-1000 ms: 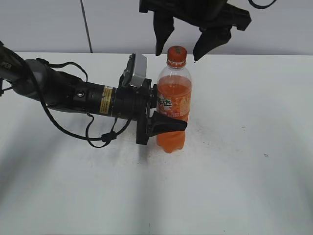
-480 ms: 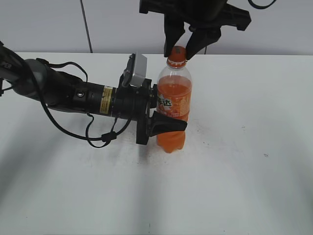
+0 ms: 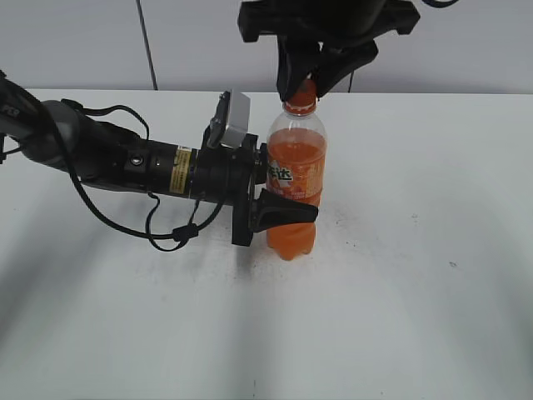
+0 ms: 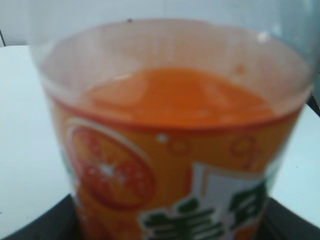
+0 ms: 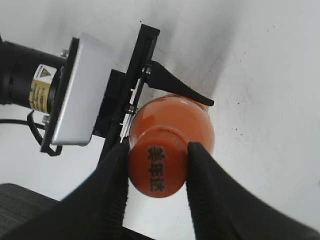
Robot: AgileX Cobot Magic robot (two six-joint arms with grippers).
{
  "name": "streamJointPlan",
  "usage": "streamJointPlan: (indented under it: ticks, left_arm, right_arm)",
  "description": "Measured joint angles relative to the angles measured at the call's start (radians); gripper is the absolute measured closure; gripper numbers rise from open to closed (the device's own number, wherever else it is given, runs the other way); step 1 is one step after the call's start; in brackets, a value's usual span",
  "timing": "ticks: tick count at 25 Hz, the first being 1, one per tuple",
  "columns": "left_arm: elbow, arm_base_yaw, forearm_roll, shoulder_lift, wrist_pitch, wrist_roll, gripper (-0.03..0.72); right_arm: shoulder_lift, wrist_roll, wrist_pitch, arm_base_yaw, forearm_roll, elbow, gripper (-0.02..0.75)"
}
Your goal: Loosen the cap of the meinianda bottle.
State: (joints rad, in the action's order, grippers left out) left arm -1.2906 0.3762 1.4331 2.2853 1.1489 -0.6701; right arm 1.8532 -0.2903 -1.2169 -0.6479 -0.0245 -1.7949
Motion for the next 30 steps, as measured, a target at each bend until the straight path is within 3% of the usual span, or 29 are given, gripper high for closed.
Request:
streamJointPlan:
  ticks: [17, 30]
  left_arm:
    - [-0.001, 0.0, 0.005, 0.0, 0.001, -0.003, 0.272]
    - [-0.001, 0.0, 0.005, 0.0, 0.003, -0.004, 0.272]
  right_arm:
    - [0.0, 0.916, 0.0, 0.0, -0.003, -0.001, 0.468]
    - [0.0, 1.332, -0.002, -0.002, 0.0, -0.001, 0.468]
